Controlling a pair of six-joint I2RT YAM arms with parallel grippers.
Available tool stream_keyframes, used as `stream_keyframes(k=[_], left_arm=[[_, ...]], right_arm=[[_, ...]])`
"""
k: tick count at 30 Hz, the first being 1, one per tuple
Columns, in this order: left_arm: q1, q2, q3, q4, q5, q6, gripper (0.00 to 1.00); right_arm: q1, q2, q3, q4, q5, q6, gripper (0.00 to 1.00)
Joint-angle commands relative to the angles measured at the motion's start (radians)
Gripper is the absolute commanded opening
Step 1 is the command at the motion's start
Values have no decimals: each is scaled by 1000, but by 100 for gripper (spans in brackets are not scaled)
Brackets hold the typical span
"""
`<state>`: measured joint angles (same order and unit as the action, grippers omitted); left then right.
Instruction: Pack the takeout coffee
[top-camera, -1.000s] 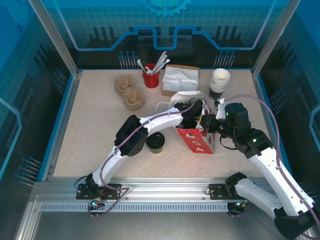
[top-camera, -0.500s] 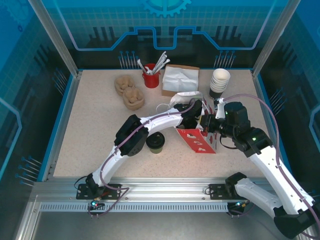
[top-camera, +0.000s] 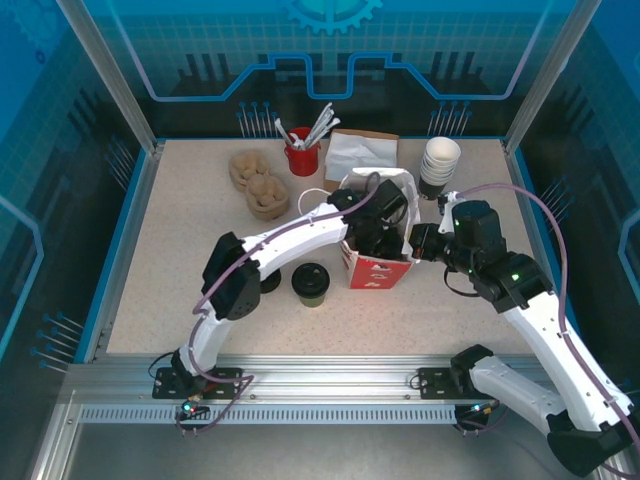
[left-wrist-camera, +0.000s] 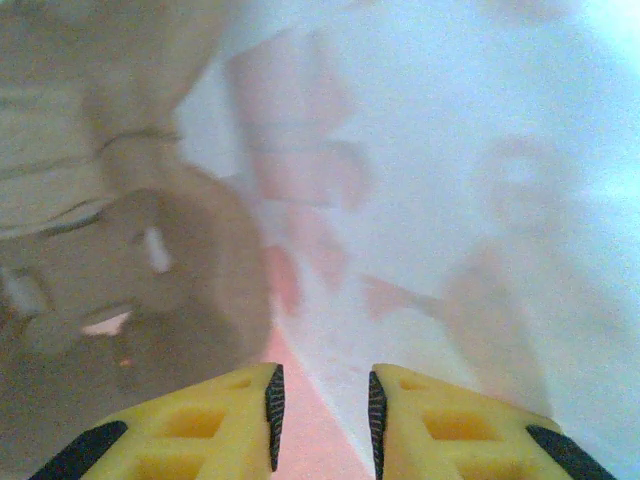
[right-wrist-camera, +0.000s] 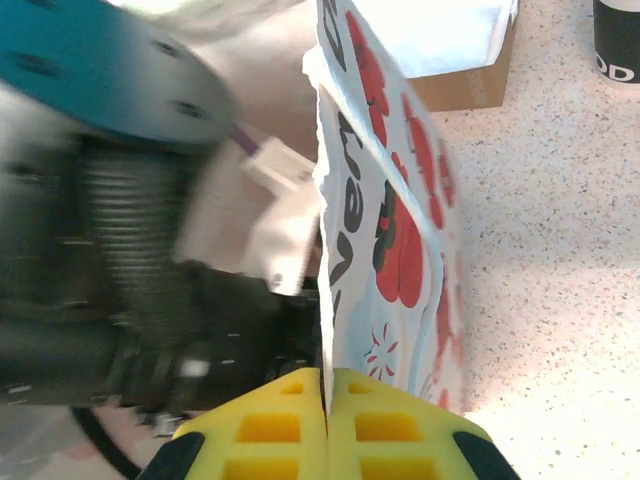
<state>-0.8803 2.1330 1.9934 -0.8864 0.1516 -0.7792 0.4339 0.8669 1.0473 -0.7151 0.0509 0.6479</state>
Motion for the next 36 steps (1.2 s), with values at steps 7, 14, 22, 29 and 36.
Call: stream_keyframes(k=[7, 14, 22, 29, 36], left_arm=[[-8, -166, -33, -41, -46, 12, 32], [-7, -259, -48, 3, -25, 4, 32], [-6, -481, -71, -47, -118, 44, 35], [32, -717, -204, 7, -216, 71, 36], [122, -892, -408, 80, -245, 67, 36]], right_arm=[[0, 24, 42, -22, 5, 18, 0], [0, 12, 36, -4, -9, 3, 0], [-16, -102, -77, 115, -55, -70, 0], [-27, -243, -238, 267, -135, -113, 0], [-31, -393, -346, 310, -214, -180, 0]])
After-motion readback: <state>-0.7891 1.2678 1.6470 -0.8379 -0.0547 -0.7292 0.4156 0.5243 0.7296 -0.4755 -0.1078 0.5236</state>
